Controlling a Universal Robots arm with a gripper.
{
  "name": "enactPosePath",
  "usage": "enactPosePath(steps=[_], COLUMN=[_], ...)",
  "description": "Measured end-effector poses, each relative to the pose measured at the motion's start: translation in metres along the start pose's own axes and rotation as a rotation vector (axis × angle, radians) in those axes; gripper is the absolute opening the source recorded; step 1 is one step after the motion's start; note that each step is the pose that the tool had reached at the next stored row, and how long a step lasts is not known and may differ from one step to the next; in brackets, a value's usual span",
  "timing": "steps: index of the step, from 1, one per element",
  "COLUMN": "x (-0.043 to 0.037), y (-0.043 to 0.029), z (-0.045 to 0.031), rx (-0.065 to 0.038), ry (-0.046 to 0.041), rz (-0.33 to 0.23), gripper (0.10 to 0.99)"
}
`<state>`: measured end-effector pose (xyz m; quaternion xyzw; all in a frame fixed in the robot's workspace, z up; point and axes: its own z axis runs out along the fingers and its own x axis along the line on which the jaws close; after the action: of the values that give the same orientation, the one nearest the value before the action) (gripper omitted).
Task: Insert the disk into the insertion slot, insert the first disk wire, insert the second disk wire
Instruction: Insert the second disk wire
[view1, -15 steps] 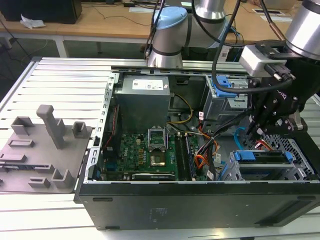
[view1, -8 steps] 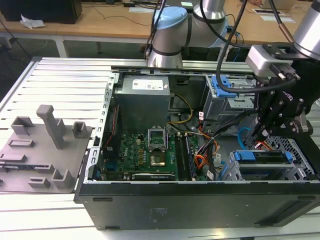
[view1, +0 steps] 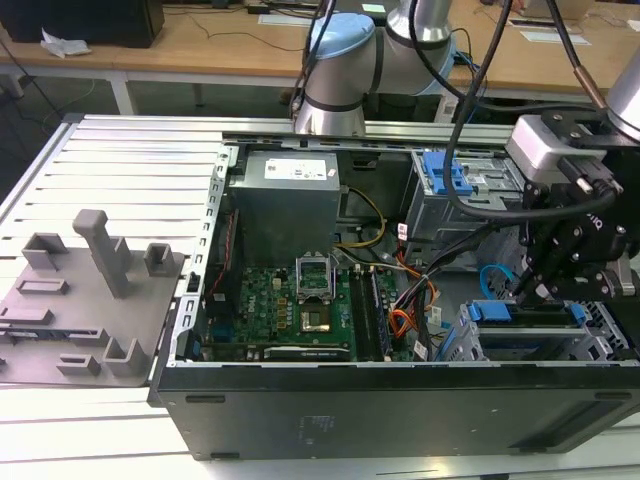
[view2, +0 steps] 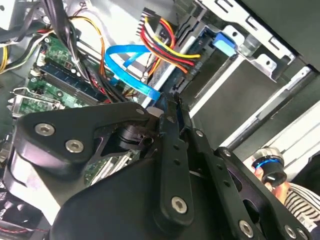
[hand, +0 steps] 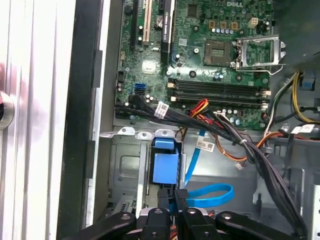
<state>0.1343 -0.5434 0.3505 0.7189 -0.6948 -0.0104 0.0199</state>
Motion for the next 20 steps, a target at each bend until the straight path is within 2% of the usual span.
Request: enactPosePath(steps=[4, 6, 14, 17, 20], x=[0.0004, 0.0004, 0.0022, 0.0040, 0.0041], y=[-0.0091, -0.0098, -0.0135, -0.0133, -0.0133], z=[0.0045, 0.0058, 0.0087, 0.0106, 0.0120], rx=[-0.001, -0.001, -0.001, -0.001, -0.001], ry=[-0.0032, -0.0057, -0.0065, -0.0132, -0.0128], rz=[0.019, 0.029, 0.032, 0.032, 0.032], gripper=[0.161, 0.161, 0.161, 0.161, 0.161])
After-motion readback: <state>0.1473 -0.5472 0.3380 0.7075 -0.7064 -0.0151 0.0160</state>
